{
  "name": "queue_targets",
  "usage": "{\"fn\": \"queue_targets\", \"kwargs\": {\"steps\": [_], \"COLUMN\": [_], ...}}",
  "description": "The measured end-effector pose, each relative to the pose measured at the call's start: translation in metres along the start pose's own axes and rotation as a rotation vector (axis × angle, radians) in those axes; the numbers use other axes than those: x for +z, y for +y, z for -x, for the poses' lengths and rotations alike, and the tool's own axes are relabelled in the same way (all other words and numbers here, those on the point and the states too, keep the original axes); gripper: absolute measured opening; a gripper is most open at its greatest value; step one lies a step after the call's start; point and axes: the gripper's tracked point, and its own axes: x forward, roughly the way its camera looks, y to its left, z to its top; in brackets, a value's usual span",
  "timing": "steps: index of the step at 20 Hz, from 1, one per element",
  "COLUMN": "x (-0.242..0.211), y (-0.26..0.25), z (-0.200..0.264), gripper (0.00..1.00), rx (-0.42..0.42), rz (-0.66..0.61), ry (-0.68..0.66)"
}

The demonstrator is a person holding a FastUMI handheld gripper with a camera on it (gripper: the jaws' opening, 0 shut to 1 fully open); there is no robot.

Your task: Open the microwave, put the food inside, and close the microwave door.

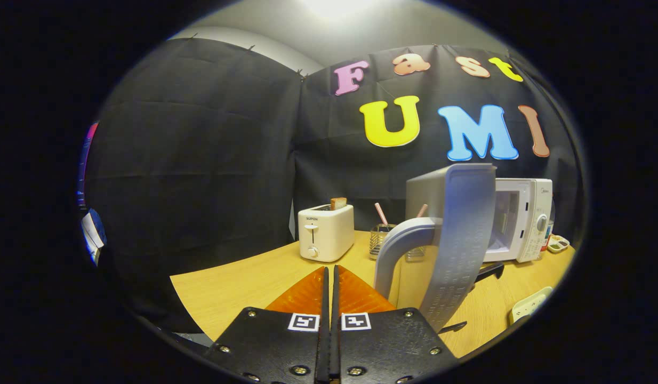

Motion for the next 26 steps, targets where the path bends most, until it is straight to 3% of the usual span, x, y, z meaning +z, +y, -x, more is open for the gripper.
{"fn": "queue_targets", "kwargs": {"steps": [15, 26], "x": [0.005, 0.014], "y": [-0.192, -0.279], "z": [0.005, -0.027], "gripper": [0.01, 0.01], "rx": [-0.297, -0.376], "rz": [-0.043, -0.166], "ry": [0.061, 0.11]}}
